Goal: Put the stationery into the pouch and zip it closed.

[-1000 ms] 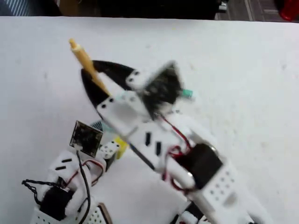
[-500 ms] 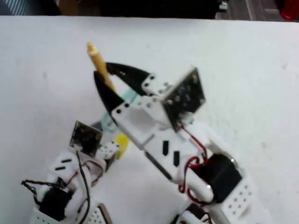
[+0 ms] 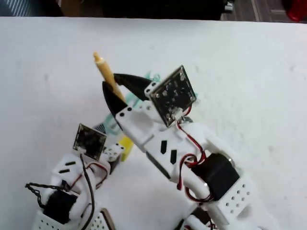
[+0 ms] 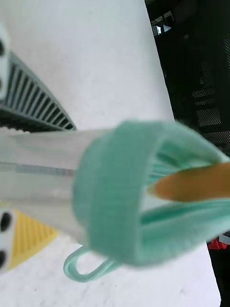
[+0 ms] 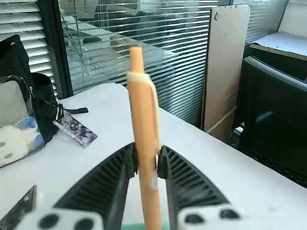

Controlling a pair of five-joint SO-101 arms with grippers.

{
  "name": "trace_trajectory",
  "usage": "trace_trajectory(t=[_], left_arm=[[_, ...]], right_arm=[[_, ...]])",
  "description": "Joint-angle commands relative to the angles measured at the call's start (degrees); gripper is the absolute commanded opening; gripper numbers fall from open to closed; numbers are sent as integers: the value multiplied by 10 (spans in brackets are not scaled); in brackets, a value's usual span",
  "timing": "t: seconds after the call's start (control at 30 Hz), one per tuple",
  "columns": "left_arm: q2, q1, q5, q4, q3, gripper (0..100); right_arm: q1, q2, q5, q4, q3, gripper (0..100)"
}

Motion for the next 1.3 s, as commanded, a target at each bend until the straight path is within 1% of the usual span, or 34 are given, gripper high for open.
trace_trajectory(t=[0.0,0.13,0.23,0.3,0.4,0.77,1.27], left_arm=[[-2,2,-3,-16,-6,215],[-2,2,-3,-16,-6,215],[-2,-3,-3,-17,-7,215],[-2,-14,-2,-19,-7,215],[-2,-19,-3,-19,-7,215],[-2,-19,-2,-19,-7,214],[-2,-19,0,-19,-7,214]], right_arm=[[5,2,0,-3,-4,16],[5,3,4,17,-5,16],[5,0,42,33,-7,16],[5,4,50,50,-4,16],[10,3,51,73,-4,16],[67,4,49,92,-4,16],[67,4,51,105,-4,16]])
